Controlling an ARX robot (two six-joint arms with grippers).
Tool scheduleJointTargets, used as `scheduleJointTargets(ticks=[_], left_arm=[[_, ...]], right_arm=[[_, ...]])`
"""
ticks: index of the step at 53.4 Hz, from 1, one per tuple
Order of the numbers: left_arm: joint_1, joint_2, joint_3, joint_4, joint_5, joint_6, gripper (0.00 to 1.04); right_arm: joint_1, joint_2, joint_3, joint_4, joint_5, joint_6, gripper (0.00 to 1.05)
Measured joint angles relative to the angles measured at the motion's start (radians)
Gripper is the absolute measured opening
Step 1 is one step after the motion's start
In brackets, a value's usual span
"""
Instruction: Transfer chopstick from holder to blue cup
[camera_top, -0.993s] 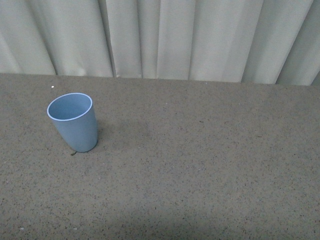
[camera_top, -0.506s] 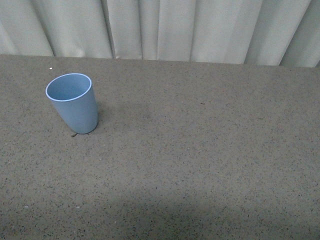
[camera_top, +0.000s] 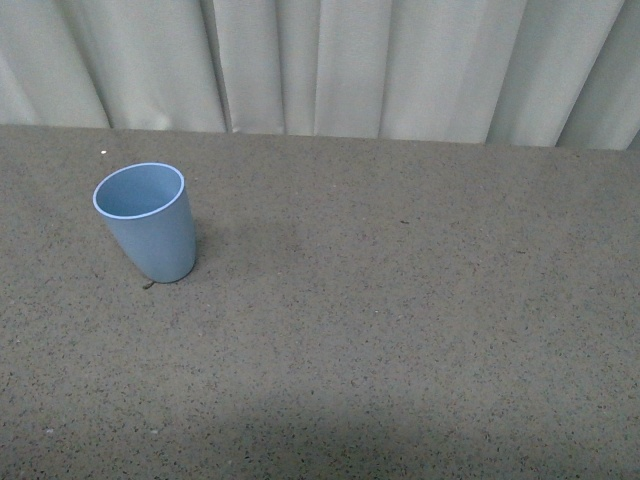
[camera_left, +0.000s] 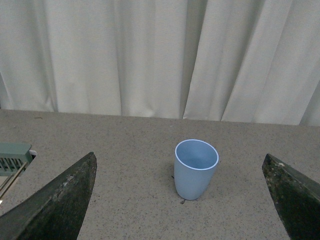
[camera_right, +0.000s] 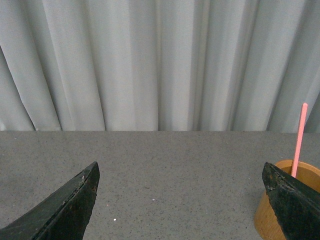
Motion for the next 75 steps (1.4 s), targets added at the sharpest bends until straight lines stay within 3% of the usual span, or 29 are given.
scheduleJointTargets(ticks=[75], left_arm=[[0.0, 0.0, 0.0, 0.0, 0.0, 0.0, 0.98]], right_arm=[[0.0, 0.0, 0.0, 0.0, 0.0, 0.0, 0.95]])
